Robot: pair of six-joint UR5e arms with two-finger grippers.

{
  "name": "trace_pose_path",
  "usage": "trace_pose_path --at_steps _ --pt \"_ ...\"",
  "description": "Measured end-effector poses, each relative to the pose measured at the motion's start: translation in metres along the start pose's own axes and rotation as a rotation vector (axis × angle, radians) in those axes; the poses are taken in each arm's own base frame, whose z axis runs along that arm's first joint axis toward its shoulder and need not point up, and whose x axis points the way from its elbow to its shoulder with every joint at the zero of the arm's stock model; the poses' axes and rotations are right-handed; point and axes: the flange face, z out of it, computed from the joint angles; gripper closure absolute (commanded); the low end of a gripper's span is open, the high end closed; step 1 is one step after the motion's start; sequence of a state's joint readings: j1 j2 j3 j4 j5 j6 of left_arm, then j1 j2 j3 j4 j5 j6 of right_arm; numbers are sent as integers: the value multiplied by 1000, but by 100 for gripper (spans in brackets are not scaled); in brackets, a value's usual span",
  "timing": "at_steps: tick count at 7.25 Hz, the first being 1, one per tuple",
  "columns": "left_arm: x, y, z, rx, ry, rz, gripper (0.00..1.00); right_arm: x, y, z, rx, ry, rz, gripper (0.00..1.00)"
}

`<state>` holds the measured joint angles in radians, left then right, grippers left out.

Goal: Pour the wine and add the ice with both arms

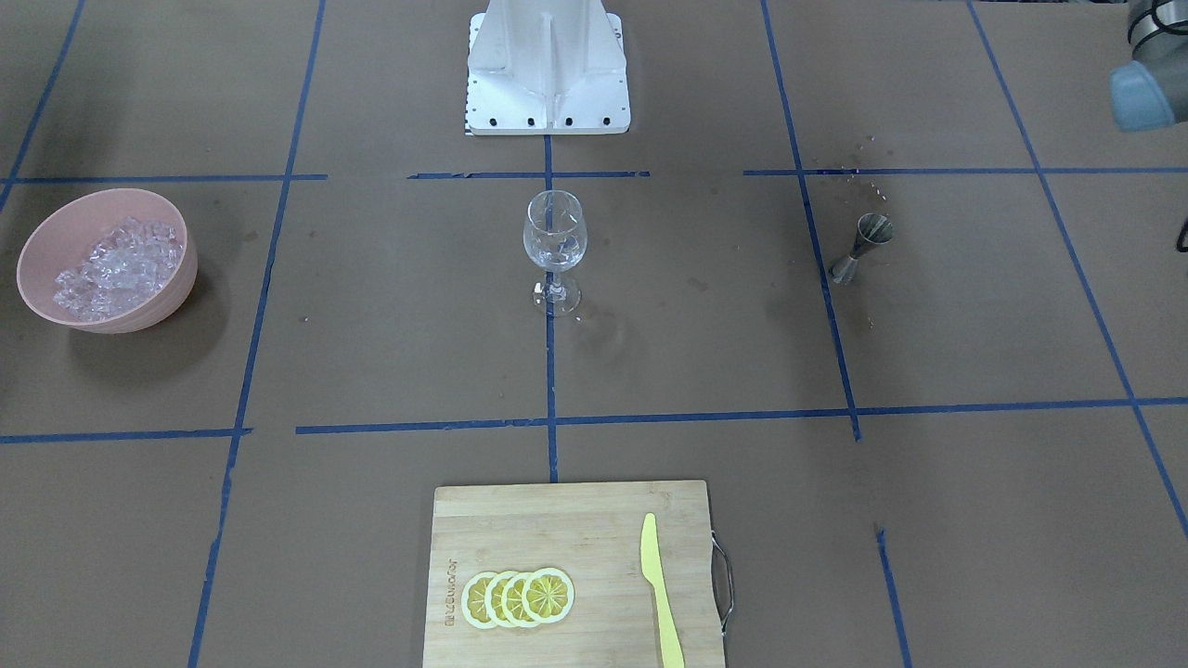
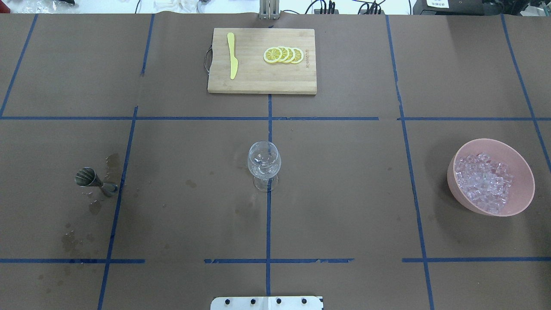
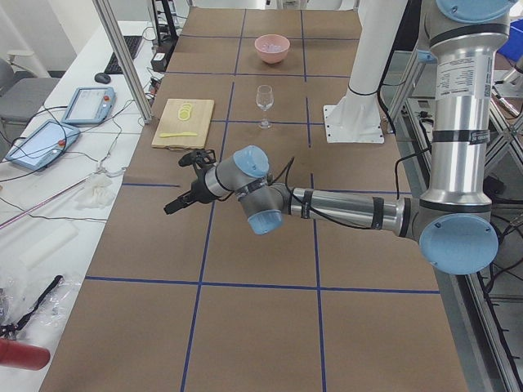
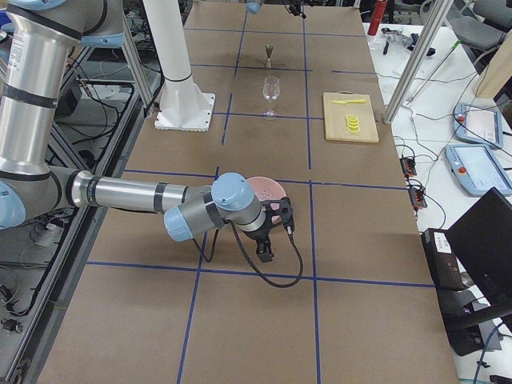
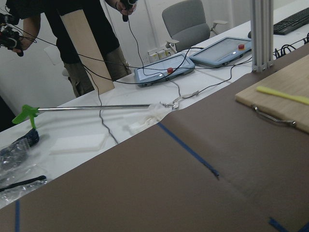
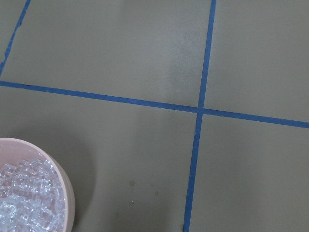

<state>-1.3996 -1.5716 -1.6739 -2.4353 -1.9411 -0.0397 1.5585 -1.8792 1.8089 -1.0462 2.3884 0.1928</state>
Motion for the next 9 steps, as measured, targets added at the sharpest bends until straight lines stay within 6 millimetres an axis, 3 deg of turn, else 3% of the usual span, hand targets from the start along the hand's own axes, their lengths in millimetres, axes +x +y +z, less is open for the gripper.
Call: trace_pose_path --at_steps 1,2,4,5,7,9 --pt "-36 7 -13 -108 66 -80 0 0 0 0 -1 0 0 0" --pt "-58 36 -26 -188 155 -187 0 1 1 1 -2 0 1 0" --pt "-63 127 -36 -338 222 -354 0 1 1 1 -2 -1 1 0" --pt "-62 160 -32 -435 233 -429 0 1 0 1 -2 -2 1 0" --pt "-58 191 -28 -622 246 -559 0 0 0 0 -2 -4 3 0" --pt "-45 182 -31 -701 269 -570 0 -7 -4 -2 3 -14 4 0"
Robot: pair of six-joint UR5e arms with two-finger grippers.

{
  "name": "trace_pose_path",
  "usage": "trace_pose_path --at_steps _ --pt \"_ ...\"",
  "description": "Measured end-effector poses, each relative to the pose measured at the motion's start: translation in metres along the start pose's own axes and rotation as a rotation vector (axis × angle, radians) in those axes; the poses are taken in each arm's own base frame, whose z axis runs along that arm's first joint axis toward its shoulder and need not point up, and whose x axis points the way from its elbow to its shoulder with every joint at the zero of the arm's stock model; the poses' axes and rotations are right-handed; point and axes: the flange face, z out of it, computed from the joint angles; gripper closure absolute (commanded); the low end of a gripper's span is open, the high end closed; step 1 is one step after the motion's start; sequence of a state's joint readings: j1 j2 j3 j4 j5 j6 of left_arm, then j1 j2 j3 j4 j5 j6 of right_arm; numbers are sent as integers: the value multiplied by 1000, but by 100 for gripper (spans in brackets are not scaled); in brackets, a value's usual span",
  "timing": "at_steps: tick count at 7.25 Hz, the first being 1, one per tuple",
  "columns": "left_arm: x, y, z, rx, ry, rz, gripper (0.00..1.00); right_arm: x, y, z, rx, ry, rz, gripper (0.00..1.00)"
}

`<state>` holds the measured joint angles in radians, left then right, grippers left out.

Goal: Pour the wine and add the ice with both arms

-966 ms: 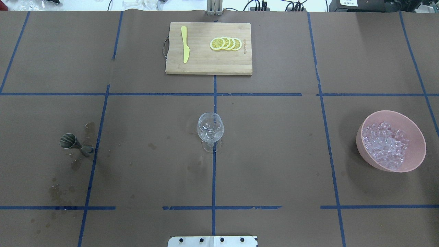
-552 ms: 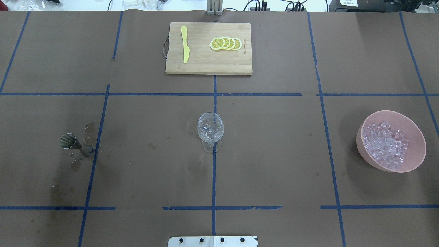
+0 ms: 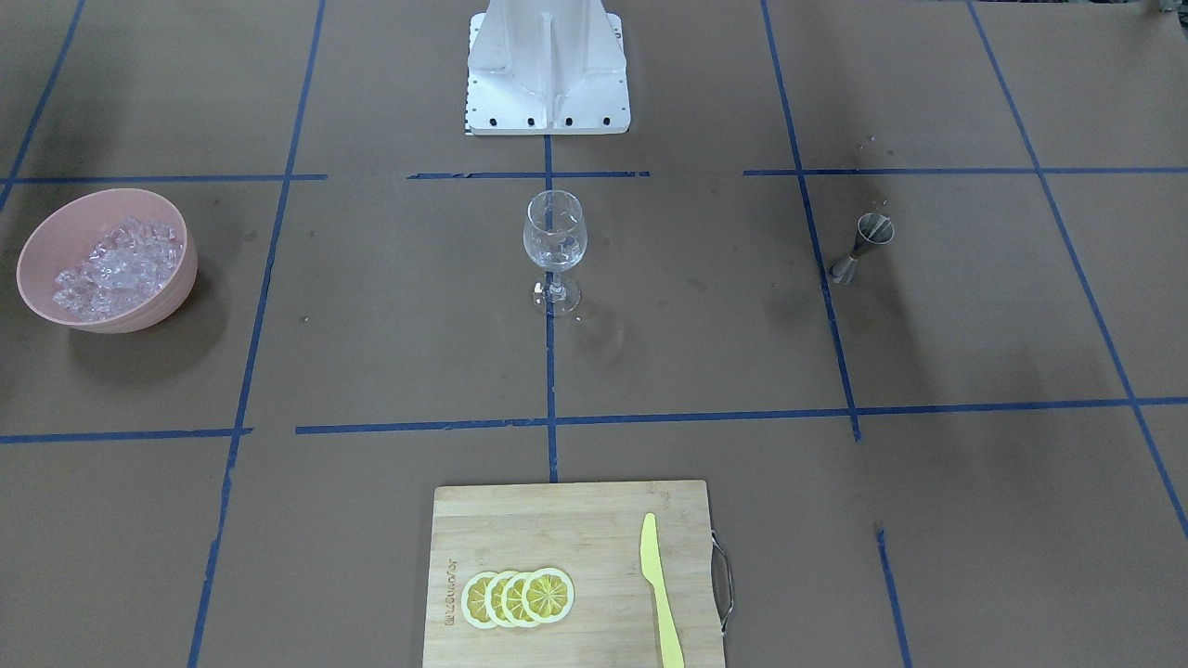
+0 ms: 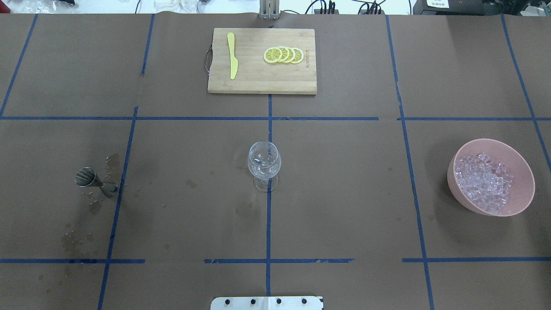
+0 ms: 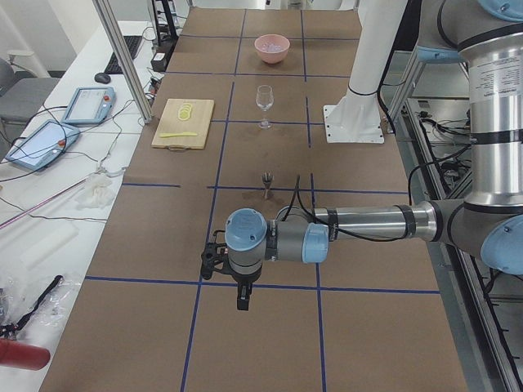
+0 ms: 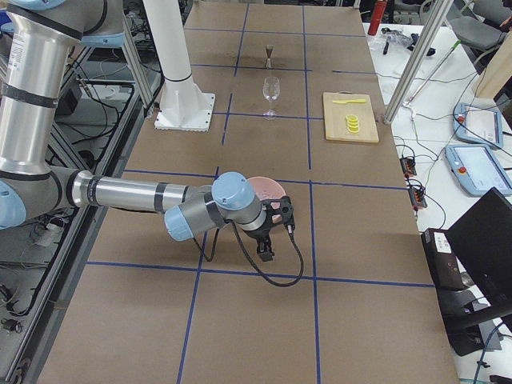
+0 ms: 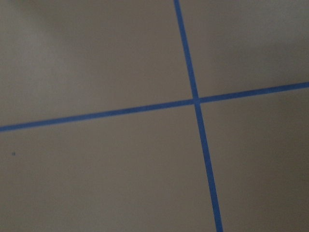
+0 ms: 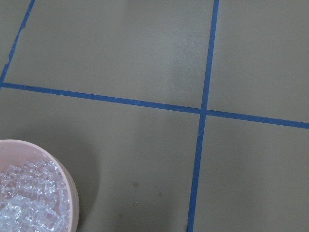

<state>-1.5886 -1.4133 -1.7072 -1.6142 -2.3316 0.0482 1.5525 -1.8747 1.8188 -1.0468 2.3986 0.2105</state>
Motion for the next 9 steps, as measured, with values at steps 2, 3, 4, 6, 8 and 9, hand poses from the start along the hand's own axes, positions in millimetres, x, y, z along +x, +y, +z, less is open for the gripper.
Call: trace_pose_path --at_steps 2,3,4,6,8,9 --pt "14 -9 -9 1 3 22 0 -48 -14 1 -9 -36 22 0" --pt "20 -16 -14 12 5 36 0 -81 -19 6 -25 -52 35 0" --pt "24 -23 -18 23 6 47 0 -114 -21 17 -35 -47 56 1" --pt "30 -33 -25 39 5 62 0 -184 -11 61 -12 -13 120 9" --pt "34 -39 -29 49 4 71 0 -225 14 103 16 31 152 14" --pt "35 -40 -30 51 4 73 0 -229 25 117 17 58 148 15"
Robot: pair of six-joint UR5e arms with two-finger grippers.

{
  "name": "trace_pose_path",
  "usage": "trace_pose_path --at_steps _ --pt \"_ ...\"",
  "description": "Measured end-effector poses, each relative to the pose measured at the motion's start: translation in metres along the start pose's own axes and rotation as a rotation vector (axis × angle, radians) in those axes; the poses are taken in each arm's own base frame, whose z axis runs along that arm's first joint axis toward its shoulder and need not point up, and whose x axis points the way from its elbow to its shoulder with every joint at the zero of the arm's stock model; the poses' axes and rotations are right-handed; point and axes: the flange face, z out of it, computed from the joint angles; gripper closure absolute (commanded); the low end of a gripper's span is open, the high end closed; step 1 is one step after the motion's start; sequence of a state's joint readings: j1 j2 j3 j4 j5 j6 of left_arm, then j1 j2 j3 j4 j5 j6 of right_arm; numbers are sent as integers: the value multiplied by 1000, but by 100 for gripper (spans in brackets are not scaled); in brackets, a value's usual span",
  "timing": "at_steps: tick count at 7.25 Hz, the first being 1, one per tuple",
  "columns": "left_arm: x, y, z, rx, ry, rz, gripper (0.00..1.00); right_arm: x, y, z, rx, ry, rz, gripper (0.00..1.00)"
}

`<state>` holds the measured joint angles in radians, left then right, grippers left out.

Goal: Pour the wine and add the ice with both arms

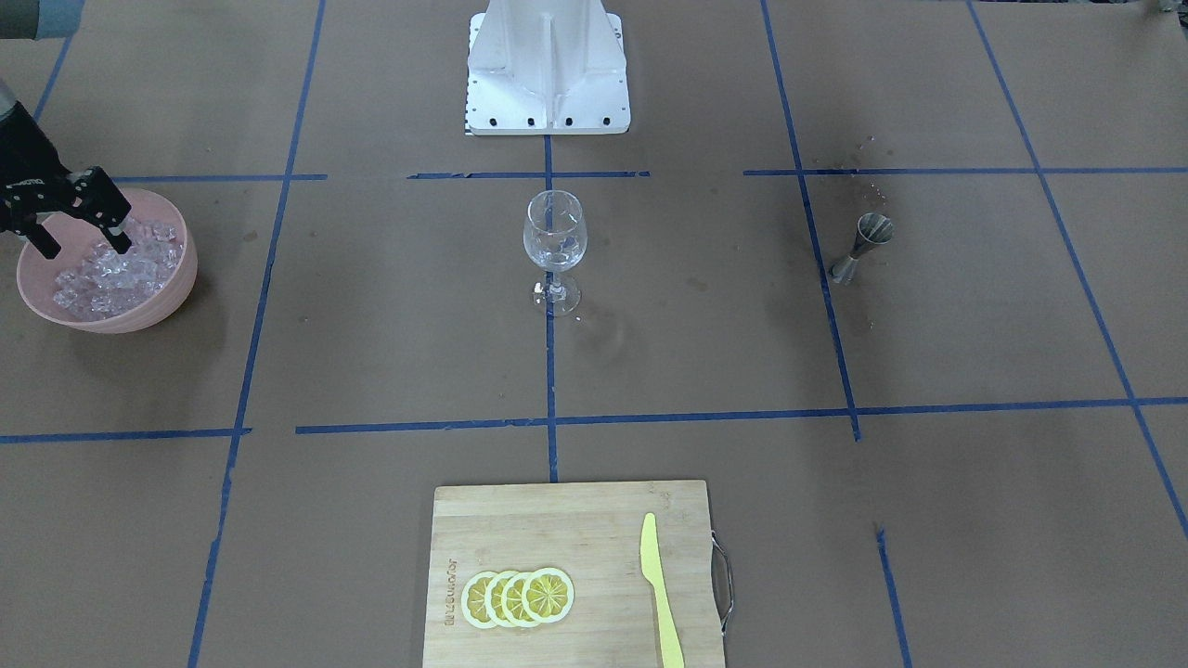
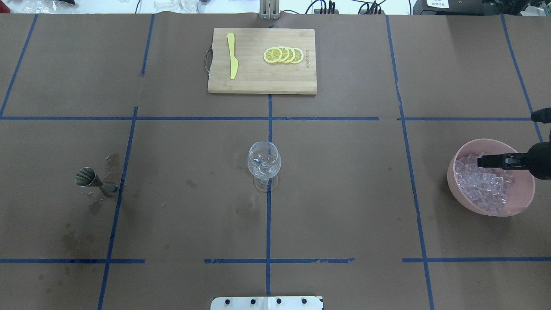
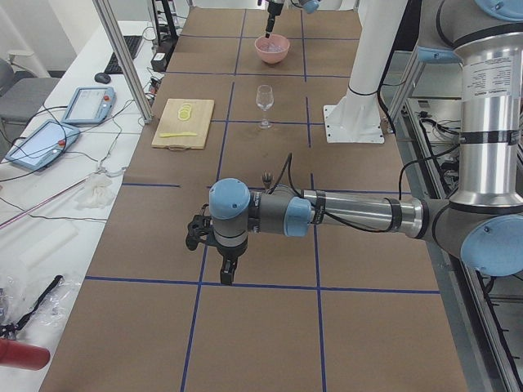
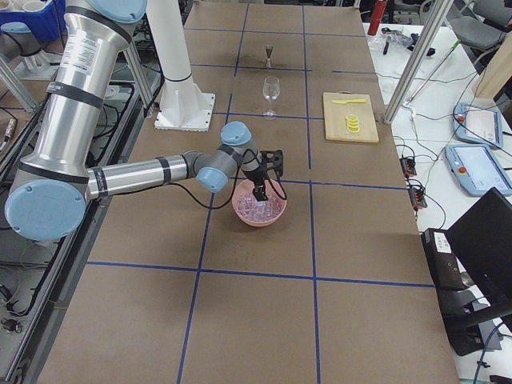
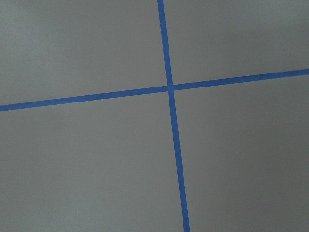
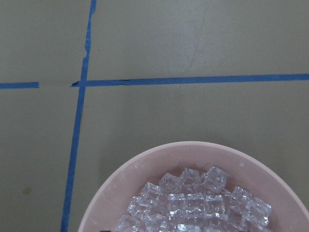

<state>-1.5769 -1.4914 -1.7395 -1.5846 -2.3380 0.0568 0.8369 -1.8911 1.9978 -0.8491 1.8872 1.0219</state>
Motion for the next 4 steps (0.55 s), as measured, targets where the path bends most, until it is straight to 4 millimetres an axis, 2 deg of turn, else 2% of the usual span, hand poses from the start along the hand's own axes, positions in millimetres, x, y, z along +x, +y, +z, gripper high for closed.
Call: trace_pose_path --at_steps 4 --pt "1 -2 -1 3 2 3 0 9 21 24 -20 53 -19 34"
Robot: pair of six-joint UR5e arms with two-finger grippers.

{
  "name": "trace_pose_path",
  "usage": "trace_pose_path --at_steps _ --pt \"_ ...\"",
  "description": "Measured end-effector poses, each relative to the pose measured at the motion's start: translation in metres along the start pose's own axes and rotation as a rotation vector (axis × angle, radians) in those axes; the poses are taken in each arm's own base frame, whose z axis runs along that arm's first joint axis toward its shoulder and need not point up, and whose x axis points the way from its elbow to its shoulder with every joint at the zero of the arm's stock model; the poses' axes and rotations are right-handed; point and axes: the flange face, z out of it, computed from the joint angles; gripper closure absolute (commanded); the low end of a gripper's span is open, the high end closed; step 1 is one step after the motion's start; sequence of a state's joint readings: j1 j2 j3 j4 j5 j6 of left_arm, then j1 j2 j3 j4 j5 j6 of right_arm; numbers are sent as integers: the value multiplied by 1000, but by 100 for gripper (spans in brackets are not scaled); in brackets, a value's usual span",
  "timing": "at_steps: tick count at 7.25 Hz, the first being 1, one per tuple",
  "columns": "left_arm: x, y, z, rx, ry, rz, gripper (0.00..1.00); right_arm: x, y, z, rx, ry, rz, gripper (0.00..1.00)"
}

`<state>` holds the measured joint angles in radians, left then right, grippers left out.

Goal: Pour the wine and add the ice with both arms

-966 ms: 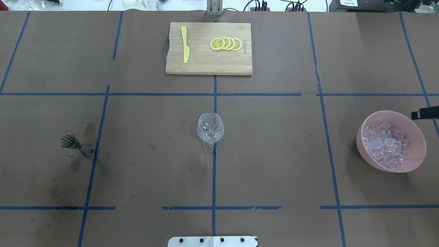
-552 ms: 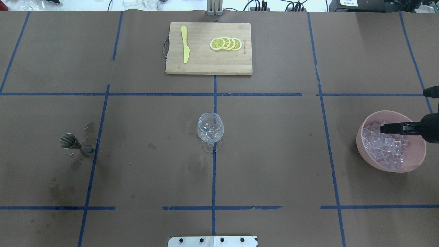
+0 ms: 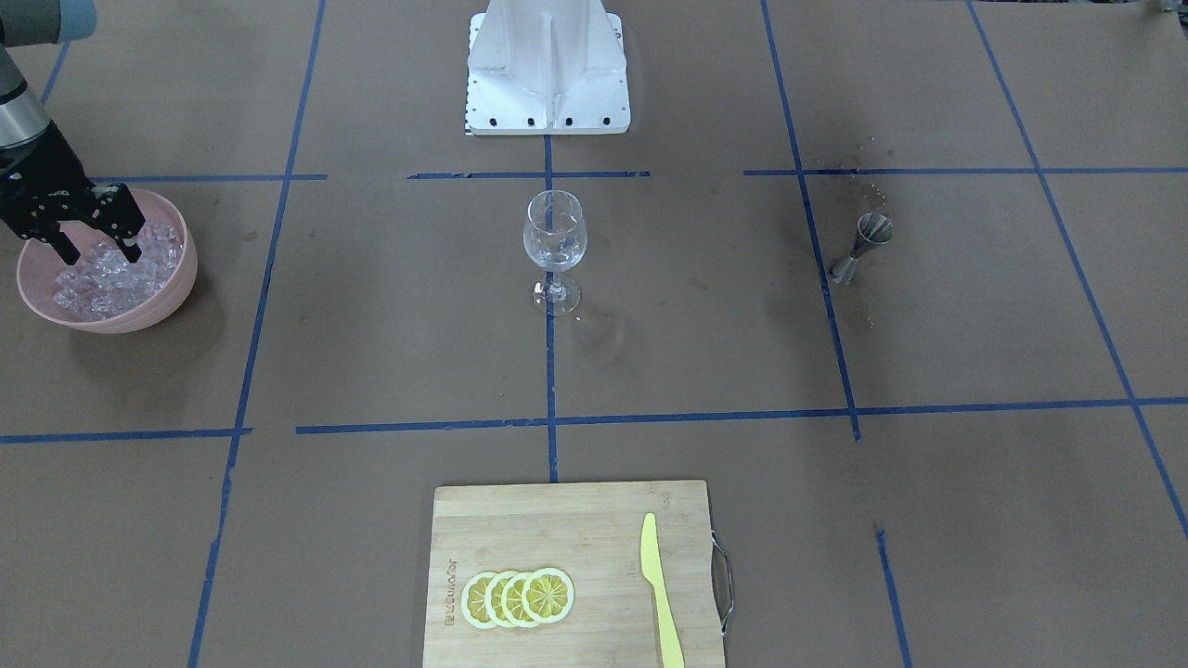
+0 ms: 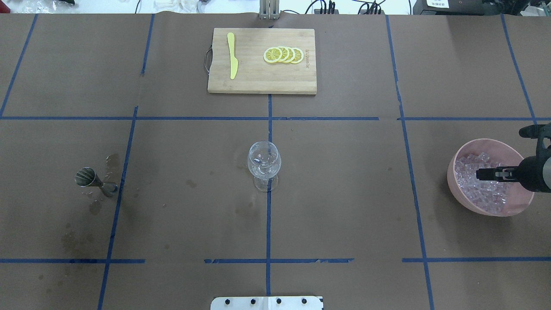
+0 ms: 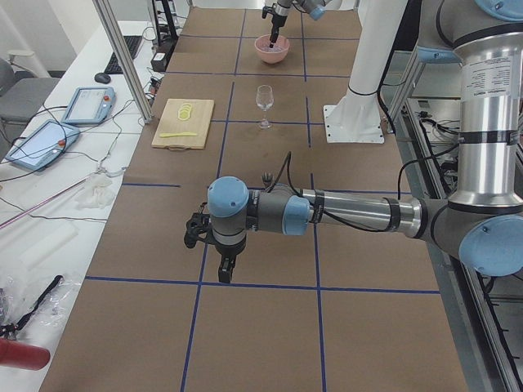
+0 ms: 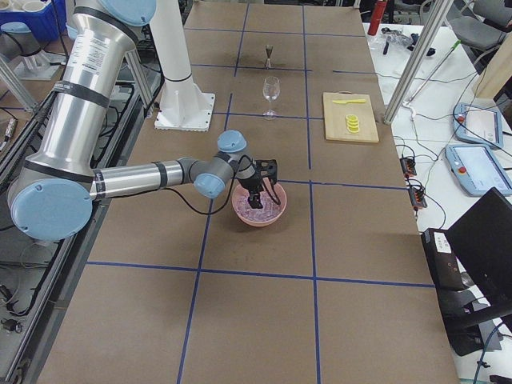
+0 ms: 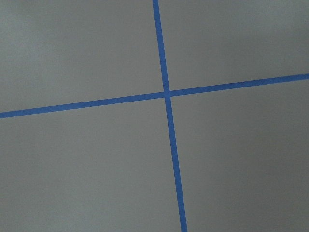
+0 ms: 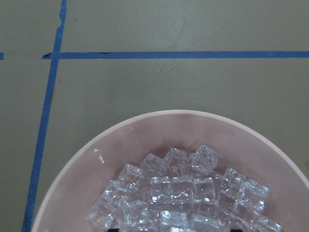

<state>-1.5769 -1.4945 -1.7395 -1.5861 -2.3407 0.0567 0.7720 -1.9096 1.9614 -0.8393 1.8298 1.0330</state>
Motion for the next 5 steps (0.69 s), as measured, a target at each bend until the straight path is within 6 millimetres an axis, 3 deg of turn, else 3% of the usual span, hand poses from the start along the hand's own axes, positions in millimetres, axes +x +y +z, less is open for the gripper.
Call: trace_pose_path --at_steps 2,3,5 --pt "1 -1 -1 2 0 3 0 0 4 3 -8 4 -7 39" --pt "1 -2 -1 3 0 3 0 -1 6 4 -14 3 -11 46" --pt "1 -3 -2 4 0 4 0 -4 10 6 -23 1 -21 92"
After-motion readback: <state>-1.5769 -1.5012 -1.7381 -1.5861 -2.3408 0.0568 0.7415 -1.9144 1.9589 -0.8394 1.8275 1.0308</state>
